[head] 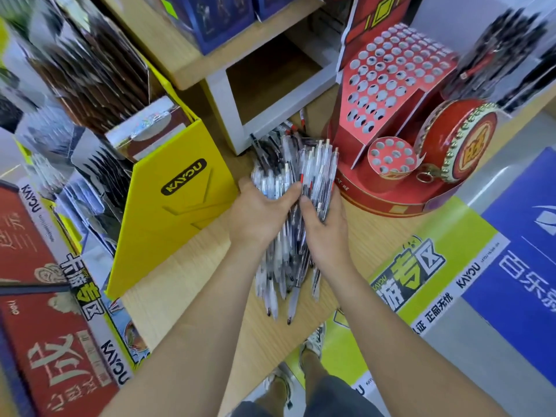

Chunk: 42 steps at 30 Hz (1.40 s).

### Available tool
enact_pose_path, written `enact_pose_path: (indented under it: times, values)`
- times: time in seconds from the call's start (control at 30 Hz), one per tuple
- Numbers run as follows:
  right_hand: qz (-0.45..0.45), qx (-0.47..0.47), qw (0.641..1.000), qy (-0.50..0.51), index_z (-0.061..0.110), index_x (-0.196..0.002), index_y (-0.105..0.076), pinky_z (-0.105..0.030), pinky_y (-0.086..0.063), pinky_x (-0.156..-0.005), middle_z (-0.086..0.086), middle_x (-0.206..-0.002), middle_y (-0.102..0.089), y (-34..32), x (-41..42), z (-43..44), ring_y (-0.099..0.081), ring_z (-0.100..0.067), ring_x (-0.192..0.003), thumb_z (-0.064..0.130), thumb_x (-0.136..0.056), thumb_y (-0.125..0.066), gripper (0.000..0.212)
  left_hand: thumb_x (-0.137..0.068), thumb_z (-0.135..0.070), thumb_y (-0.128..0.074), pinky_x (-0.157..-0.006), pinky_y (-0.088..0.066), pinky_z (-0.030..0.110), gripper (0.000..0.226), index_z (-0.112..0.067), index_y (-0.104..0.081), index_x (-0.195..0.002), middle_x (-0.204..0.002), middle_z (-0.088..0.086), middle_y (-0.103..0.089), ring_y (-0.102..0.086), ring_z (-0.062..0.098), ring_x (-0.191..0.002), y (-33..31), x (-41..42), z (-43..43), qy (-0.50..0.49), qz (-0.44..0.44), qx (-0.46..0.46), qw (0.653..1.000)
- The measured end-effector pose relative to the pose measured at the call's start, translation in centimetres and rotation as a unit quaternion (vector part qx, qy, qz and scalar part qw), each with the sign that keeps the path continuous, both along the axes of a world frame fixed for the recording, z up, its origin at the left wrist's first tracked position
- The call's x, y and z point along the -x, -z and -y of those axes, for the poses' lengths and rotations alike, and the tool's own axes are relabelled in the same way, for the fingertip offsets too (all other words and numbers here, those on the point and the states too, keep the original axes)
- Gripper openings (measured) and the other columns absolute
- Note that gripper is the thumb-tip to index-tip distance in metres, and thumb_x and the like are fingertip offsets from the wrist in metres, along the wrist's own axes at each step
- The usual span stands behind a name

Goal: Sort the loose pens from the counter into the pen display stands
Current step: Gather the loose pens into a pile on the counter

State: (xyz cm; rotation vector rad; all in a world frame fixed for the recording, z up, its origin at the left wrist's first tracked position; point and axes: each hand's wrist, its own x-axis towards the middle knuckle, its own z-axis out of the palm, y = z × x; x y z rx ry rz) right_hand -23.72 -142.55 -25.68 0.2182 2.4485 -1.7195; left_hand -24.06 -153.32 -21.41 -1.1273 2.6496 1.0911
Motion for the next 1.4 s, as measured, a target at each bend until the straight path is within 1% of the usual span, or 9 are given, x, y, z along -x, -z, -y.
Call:
enact_pose_path:
  times: [0.23,0.37,0.53,0.7,0.9,1.03,1.2,1.33,1.4]
  values:
    - [0.017,-0.068,0.997,0.011,0.016,-0.153,-0.021,-0.032,-0.016,-0.118,-0.007,-0.159,-0.023,0.1,-0.2,0.0,-0.019,-0.017,-0.146,0.049,-0.086,-0.065,0.087,-0.062,-0.088,-0.049,-0.089,-0.048,0.043,0.096,-0.008,-0.053,-0.115,-0.117,0.012,-0.062,-0.056,0.034,-0.109,1.1,-1.3,0.8,-0.082,0.048,-0.006,0.995]
    - [0.002,-0.111,0.994,0.010,0.020,-0.151,-0.024,-0.043,-0.026,-0.116,-0.005,-0.155,-0.029,0.1,-0.2,-0.2,-0.027,-0.021,-0.143,0.062,-0.081,-0.062,0.091,-0.065,-0.087,-0.048,-0.096,-0.043,0.042,0.103,-0.003,-0.047,-0.126,-0.129,0.016,-0.055,-0.051,0.036,-0.120,0.7,-0.9,0.4,-0.126,0.049,-0.013,0.991]
    - [0.008,-0.102,0.995,0.021,0.015,-0.150,-0.030,-0.045,-0.026,-0.116,-0.008,-0.152,-0.036,0.0,0.1,-0.8,-0.030,-0.023,-0.141,0.065,-0.081,-0.056,0.089,-0.070,-0.076,-0.059,-0.100,-0.041,0.041,0.104,-0.003,-0.032,-0.138,-0.137,0.016,-0.050,-0.046,0.034,-0.127,1.0,-2.5,-0.2,-0.133,-0.021,-0.023,0.991]
    - [0.014,-0.030,0.999,0.043,0.017,-0.150,-0.032,-0.030,-0.022,-0.112,-0.003,-0.150,-0.037,-0.6,-0.1,-1.4,-0.032,-0.016,-0.139,0.052,-0.092,-0.053,0.070,-0.084,-0.061,-0.055,-0.109,-0.034,0.041,0.091,-0.003,-0.025,-0.146,-0.148,0.014,-0.038,-0.035,0.030,-0.136,1.3,-4.2,0.0,-0.086,-0.087,0.000,0.992]
    - [0.155,0.157,0.972,0.079,0.021,-0.146,-0.041,-0.031,-0.030,-0.113,0.007,-0.146,-0.047,-2.1,1.0,-3.8,-0.043,-0.009,-0.132,0.046,-0.100,-0.045,0.053,-0.091,-0.045,-0.056,-0.110,-0.030,0.039,0.066,-0.006,-0.039,-0.141,-0.143,0.013,-0.043,-0.036,0.027,-0.133,0.2,-6.4,0.0,-0.004,-0.168,0.069,0.983]
    - [0.165,0.202,0.958,0.117,0.018,-0.142,-0.046,-0.027,-0.033,-0.106,0.005,-0.142,-0.051,-2.4,0.9,-5.2,-0.048,-0.009,-0.127,0.042,-0.101,-0.044,0.048,-0.090,-0.042,-0.054,-0.099,-0.031,0.029,0.050,-0.009,-0.055,-0.127,-0.129,0.009,-0.054,-0.046,0.026,-0.119,-0.9,-6.8,-0.9,0.060,-0.193,0.118,0.972]
    - [0.157,0.101,0.975,0.120,0.023,-0.127,-0.053,-0.041,-0.037,-0.111,0.000,-0.136,-0.056,-2.3,-0.1,-6.5,-0.050,-0.017,-0.126,0.036,-0.100,-0.048,0.030,-0.092,-0.037,-0.058,-0.096,-0.038,0.034,0.047,-0.008,-0.055,-0.129,-0.127,0.012,-0.055,-0.048,0.028,-0.119,-1.7,-5.4,-2.3,0.113,-0.155,0.112,0.975]
    - [0.099,-0.008,0.995,0.032,0.016,-0.130,-0.055,-0.045,-0.040,-0.107,-0.004,-0.127,-0.060,-2.8,1.5,-4.5,-0.054,-0.024,-0.122,0.046,-0.093,-0.051,0.048,-0.089,-0.055,-0.053,-0.100,-0.034,0.040,0.071,-0.010,-0.038,-0.142,-0.137,0.016,-0.042,-0.034,0.032,-0.127,-1.9,-2.5,-3.5,0.143,-0.058,0.179,0.972]
    - [0.077,-0.074,0.994,-0.007,0.015,-0.130,-0.055,-0.046,-0.040,-0.105,-0.011,-0.126,-0.059,-2.8,2.5,-3.5,-0.053,-0.031,-0.120,0.055,-0.087,-0.050,0.059,-0.087,-0.055,-0.055,-0.093,-0.039,0.042,0.067,-0.013,-0.044,-0.137,-0.128,0.016,-0.047,-0.041,0.033,-0.118,-2.6,-3.4,-2.8,0.099,-0.099,0.225,0.964]
